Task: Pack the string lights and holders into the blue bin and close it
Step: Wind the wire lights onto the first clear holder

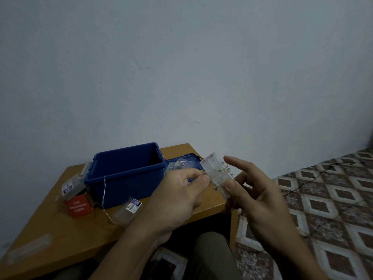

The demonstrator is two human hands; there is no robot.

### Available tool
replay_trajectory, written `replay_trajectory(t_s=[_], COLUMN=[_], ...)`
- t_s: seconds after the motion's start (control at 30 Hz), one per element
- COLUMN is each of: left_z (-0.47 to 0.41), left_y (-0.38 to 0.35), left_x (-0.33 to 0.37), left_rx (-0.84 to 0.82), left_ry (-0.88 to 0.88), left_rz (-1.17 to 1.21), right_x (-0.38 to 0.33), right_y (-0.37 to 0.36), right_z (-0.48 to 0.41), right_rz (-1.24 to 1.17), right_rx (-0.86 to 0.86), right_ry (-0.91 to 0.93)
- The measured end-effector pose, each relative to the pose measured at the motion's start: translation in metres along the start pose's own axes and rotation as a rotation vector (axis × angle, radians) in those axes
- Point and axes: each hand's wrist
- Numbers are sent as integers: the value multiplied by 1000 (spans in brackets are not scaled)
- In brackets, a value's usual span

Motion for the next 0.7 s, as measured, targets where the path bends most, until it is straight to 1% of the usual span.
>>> replay_trajectory(t_s=[0.13,0.23,0.4,0.57,0.7], left_z=[-1,-1,0,0,1], left_y=[2,2,4,4,3], left_x=[-2,-3,-4,-4,-2], left_rx=[26,41,20,12,14], left_ry=[-32,-50,-32,-48,-43], left_rz=[-49,-107,-85,-122,-88], right_x=[0,1,2,2,1], right_y=[1,2,3,3,1], right_z=[0,0,-1,-1,-1], right_rz=[-84,-96,-128,-128,-164], right_rx=[-55,-76,-82,-79,-76], right_ry=[-45,-73,-104,-104,-112])
Point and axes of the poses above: each hand's wrist, its own z-axis away from the middle knuckle, its own y-axis out of the back of the hand, x = y × z, and after that the axes turned 7 degrees about -x, right-handed
